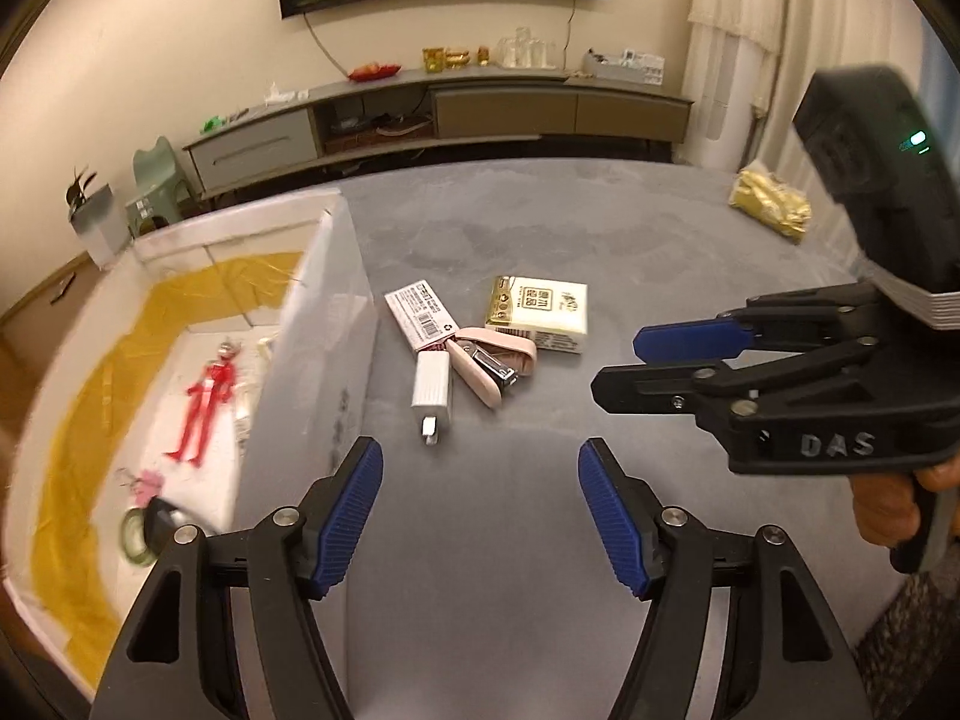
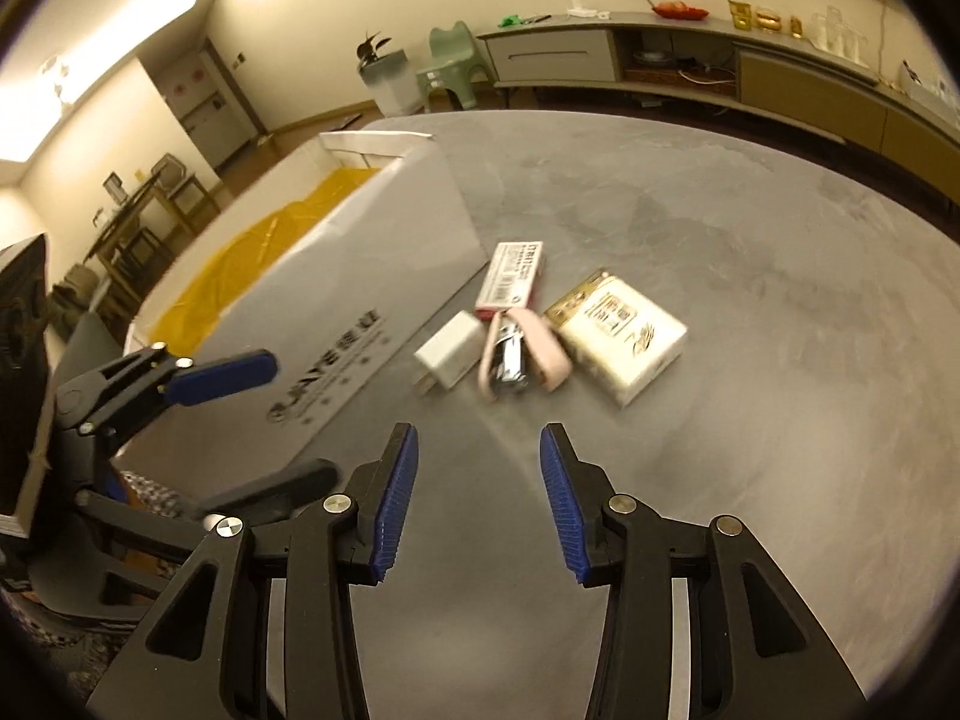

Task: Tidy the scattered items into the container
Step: 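Withdraw both open grippers from the box toward the remaining items, then grasp the pink stapler with the right gripper while the left gripper grasps the white charger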

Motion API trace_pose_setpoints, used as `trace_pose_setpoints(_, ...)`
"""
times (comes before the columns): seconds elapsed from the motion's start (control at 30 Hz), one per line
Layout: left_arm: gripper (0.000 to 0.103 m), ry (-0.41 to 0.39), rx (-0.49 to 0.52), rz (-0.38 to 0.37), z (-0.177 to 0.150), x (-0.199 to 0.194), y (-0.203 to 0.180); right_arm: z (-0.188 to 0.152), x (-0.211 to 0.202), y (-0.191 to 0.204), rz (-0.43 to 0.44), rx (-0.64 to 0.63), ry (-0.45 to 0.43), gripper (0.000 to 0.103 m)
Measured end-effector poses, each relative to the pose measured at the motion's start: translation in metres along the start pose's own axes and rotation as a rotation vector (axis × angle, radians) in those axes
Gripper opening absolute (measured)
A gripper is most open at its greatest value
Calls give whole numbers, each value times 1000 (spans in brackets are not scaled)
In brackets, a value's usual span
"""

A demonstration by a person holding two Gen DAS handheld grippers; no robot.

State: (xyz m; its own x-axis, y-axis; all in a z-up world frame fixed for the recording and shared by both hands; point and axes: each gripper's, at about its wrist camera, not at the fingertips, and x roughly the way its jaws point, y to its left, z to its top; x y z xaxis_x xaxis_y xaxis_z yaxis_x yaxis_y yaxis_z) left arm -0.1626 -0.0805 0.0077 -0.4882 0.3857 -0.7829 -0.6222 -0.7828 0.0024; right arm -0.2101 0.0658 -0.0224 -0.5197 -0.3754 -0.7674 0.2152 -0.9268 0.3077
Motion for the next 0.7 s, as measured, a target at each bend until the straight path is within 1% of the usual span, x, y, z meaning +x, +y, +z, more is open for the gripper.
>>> trace_pose_setpoints(0.13,69,31,3,31,4,40,1,8,28,-20,54,31,29,45)
trace_pose_setpoints(0.27,69,47,23,50,7,68,-3,14,53,-36,50,52,31,45)
trace_pose_setpoints(0.43,69,41,41,60,11,91,-3,20,76,-46,57,19,45,44)
trace_pose_setpoints(0.53,69,41,17,33,13,100,4,22,88,-52,98,13,51,32)
trace_pose_setpoints(0.57,69,42,4,23,13,102,6,22,90,-53,113,6,52,23)
trace_pose_setpoints(0.63,69,35,-10,23,13,105,12,22,92,-52,115,-19,55,22)
trace_pose_setpoints(0.7,69,35,-19,26,13,106,17,21,90,-48,97,-55,63,21)
